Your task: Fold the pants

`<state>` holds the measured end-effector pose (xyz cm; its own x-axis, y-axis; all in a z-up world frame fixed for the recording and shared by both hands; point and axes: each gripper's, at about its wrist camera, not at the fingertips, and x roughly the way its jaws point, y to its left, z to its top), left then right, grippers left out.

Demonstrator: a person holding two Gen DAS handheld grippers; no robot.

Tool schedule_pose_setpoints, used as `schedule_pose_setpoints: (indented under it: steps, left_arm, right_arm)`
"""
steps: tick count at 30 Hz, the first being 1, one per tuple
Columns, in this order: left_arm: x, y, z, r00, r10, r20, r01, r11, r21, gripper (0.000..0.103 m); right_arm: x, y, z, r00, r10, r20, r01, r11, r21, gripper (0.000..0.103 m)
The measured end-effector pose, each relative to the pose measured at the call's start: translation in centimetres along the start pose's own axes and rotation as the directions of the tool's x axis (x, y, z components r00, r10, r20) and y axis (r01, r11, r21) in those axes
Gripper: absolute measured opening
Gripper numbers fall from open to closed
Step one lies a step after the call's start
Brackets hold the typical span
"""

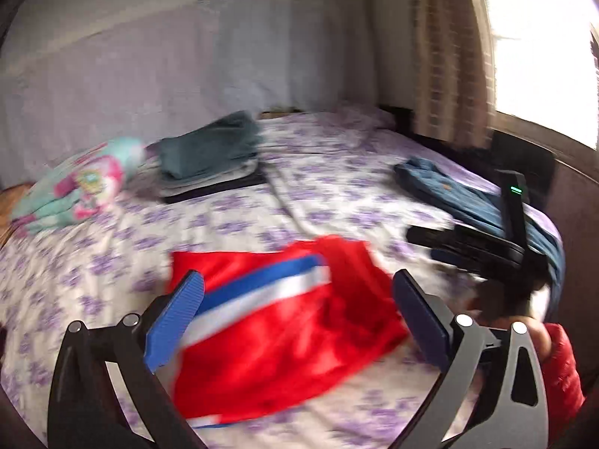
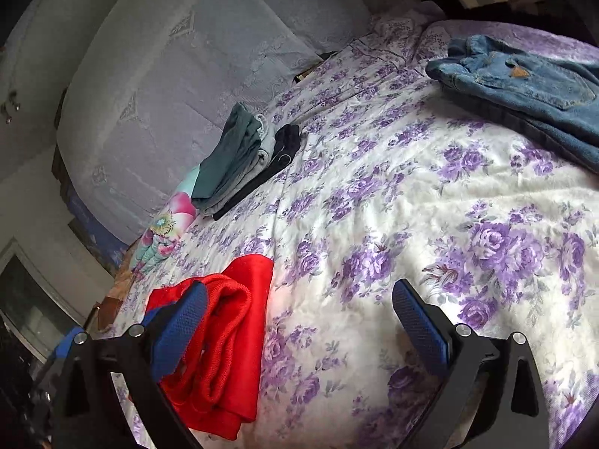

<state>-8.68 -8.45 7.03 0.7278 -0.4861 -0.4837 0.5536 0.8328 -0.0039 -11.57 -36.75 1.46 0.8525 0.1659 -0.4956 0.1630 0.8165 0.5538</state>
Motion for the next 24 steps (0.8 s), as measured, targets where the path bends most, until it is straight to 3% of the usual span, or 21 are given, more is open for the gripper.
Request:
schedule_pose_setpoints:
  steps: [2, 4, 5, 6, 7, 9, 12, 14, 16, 17, 19, 22, 24]
  left_arm:
    - [1.2, 3.3, -0.3, 0.997, 0.047, -0.056, -0.053, 0.993, -0.106, 0.097]
    - [3.6, 5.8, -1.9, 0.985, 0.039, -0.166, -0.07, 0.979, -0.189, 0.097]
    - [5.0, 6.6, -3.1, 0.975, 0.032, -0.219, -0.079, 0.974, -0.214, 0.097]
    - [7.2, 7.3, -4.9, 0.953, 0.021, -0.303, -0.095, 0.968, -0.232, 0.099]
    - [8.5, 7.7, -6.5, 0.94, -0.035, -0.339, -0.062, 0.96, -0.272, 0.099]
    - [8.3, 9.1, -6.4, 0.941, -0.1, -0.324, -0.022, 0.936, -0.352, 0.099]
    - [8.5, 9.5, -7.2, 0.94, -0.135, -0.313, 0.006, 0.925, -0.381, 0.099]
    - [8.2, 9.2, -7.2, 0.944, -0.114, -0.309, -0.006, 0.932, -0.362, 0.099]
    - [8.0, 8.9, -7.1, 0.949, -0.083, -0.305, -0.03, 0.937, -0.348, 0.099]
    - [7.4, 8.7, -6.8, 0.951, -0.061, -0.304, -0.046, 0.941, -0.335, 0.099]
    - [6.5, 8.4, -5.8, 0.956, 0.026, -0.292, -0.112, 0.953, -0.281, 0.099]
    - [5.4, 8.4, -4.0, 0.962, 0.141, -0.234, -0.19, 0.961, -0.201, 0.099]
    - [5.7, 8.5, -3.7, 0.957, 0.173, -0.232, -0.216, 0.961, -0.174, 0.099]
  right_arm:
    - [-0.2, 1.8, -0.3, 1.0, -0.006, 0.012, 0.007, 0.996, -0.09, 0.099]
    - [-0.2, 3.8, -0.8, 0.999, -0.03, 0.013, 0.032, 0.982, -0.189, 0.099]
    - [0.2, 4.7, -1.1, 0.999, -0.051, -0.005, 0.048, 0.97, -0.238, 0.099]
    - [0.9, 5.3, -1.3, 0.996, -0.079, -0.035, 0.066, 0.959, -0.274, 0.099]
    - [2.2, 5.8, -1.6, 0.985, -0.151, -0.084, 0.119, 0.944, -0.308, 0.099]
    - [4.4, 5.8, -2.0, 0.95, -0.265, -0.164, 0.2, 0.921, -0.333, 0.099]
    - [4.4, 5.1, -1.9, 0.953, -0.251, -0.173, 0.188, 0.931, -0.314, 0.099]
    - [3.3, 5.1, -1.8, 0.957, -0.261, -0.123, 0.213, 0.927, -0.308, 0.099]
    - [0.8, 5.7, -1.4, 0.971, -0.239, -0.003, 0.227, 0.929, -0.293, 0.099]
    - [-0.8, 6.4, -1.2, 0.98, -0.193, 0.053, 0.2, 0.935, -0.293, 0.099]
    - [-2.3, 8.2, -1.2, 0.991, -0.118, 0.068, 0.134, 0.932, -0.336, 0.099]
    - [-0.9, 11.2, -2.3, 0.987, -0.159, 0.022, 0.151, 0.87, -0.47, 0.099]
    - [2.2, 11.9, -3.9, 0.962, -0.275, -0.005, 0.224, 0.795, -0.564, 0.099]
